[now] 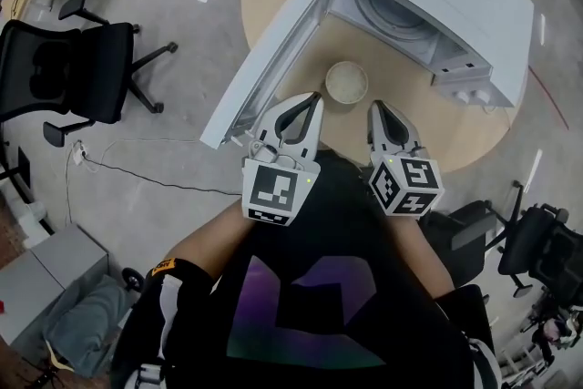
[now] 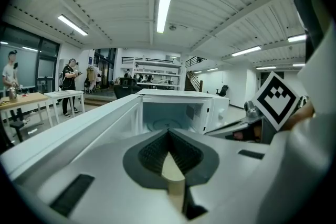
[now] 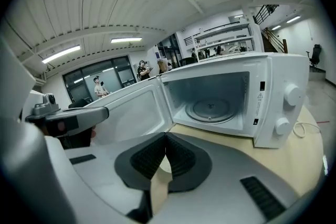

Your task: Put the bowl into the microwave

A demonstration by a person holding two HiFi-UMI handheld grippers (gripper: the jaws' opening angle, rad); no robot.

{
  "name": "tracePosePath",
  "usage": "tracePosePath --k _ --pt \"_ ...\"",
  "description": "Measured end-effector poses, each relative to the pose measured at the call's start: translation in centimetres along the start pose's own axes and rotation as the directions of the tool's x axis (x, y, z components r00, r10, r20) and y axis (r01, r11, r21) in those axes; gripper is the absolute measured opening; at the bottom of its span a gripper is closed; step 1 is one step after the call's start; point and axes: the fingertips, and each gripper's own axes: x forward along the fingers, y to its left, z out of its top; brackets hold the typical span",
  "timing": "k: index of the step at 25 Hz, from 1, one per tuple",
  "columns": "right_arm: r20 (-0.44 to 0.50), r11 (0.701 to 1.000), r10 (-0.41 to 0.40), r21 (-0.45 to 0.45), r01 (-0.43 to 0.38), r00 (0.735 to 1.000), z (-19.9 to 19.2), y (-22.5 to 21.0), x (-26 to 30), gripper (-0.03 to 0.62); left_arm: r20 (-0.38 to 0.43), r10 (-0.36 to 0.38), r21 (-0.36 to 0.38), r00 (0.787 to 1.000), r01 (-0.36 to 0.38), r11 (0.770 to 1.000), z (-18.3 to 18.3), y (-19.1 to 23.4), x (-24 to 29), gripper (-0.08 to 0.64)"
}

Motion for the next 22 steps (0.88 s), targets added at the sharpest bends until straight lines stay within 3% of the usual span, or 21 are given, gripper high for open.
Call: tracePosePath --k 11,22 --pt "-0.13 0.998 0.06 0.002 -0.061 0.99 -3.3 -4.0 3.9 0.017 -0.062 0.083 -0.03 0.995 -0.085 0.996 -3.5 0.1 3.6 0.044" --pt "-0.203 0.983 0.125 0.158 -0.094 0.971 -6.6 -6.4 7.8 0.017 -0.16 0.119 -0.037 0.98 -0.126 0.991 -7.7 1.0 6.6 0.044"
